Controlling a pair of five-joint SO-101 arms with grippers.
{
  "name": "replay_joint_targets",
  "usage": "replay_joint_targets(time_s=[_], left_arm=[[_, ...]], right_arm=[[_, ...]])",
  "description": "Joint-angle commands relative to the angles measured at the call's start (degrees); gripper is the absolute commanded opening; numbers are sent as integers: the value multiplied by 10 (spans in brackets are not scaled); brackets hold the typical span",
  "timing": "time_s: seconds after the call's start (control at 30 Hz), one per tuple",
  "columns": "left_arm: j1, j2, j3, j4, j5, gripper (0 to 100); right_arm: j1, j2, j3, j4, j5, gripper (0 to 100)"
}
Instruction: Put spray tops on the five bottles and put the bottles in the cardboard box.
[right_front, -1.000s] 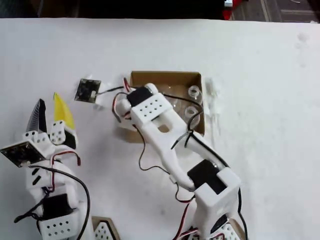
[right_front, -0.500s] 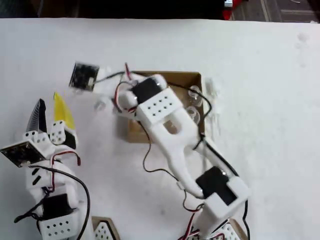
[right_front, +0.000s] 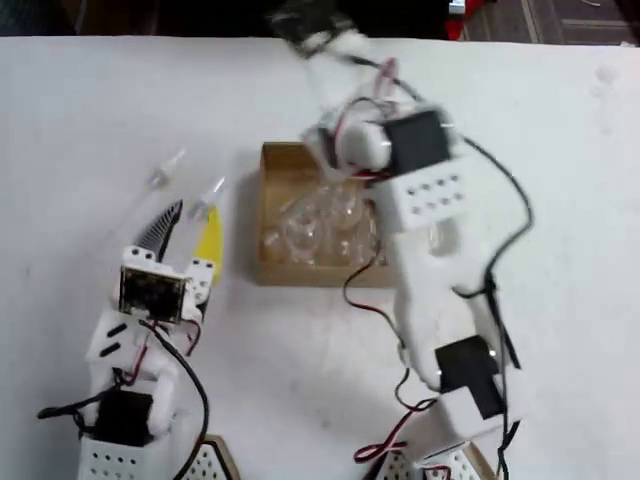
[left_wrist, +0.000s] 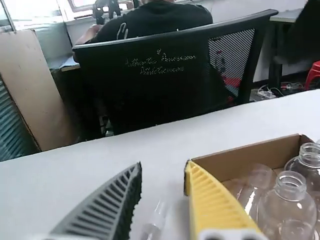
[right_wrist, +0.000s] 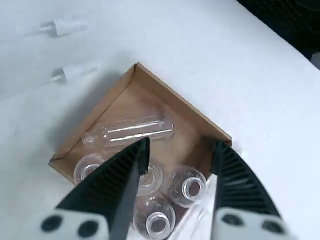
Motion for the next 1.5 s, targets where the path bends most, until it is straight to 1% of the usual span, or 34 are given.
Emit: replay_joint_targets(time_s=[0.0,0.07,0.17,0.27,0.4,0.5,0.57,0.67,0.77,0.8,0.9,0.93,1.13,1.27,1.33,1.4,1.47], left_arm=[[16,0,-69,49,-8,133],[32,31,-107,72,-10,134],[72,140,-206,109,-33,135],[95,296,-349,161,-45,133],[113,508,-561,254,-45,135],[123,660,-700,315,-51,136],[124,761,-785,349,-72,136],[124,906,-914,405,-76,136],[124,1030,-1039,466,-76,140],[124,1069,-1080,488,-76,157],[124,1173,-1188,549,-76,255],[124,1205,-1220,567,-76,266],[124,1379,-1388,622,-76,257],[139,1466,-1484,667,-78,260],[149,1503,-1529,687,-91,260],[154,1535,-1567,694,-109,258],[153,1562,-1599,693,-112,259]], right_arm=[[31,-42,-29,63,-17,180],[48,-62,-26,78,-17,180],[89,-113,-1,78,-22,180],[125,-175,47,78,-45,180],[170,-256,168,64,-54,180],[213,-311,305,1,-54,180],[241,-346,413,-64,-54,180],[273,-397,579,-170,-55,180],[288,-445,725,-264,-89,180],[288,-458,766,-292,-100,180],[287,-490,852,-361,-114,180],[287,-497,869,-377,-115,180],[288,-509,921,-437,-118,180],[298,-509,937,-460,-118,180],[305,-509,943,-472,-118,180],[310,-509,949,-484,-118,180],[310,-509,953,-488,-118,180]])
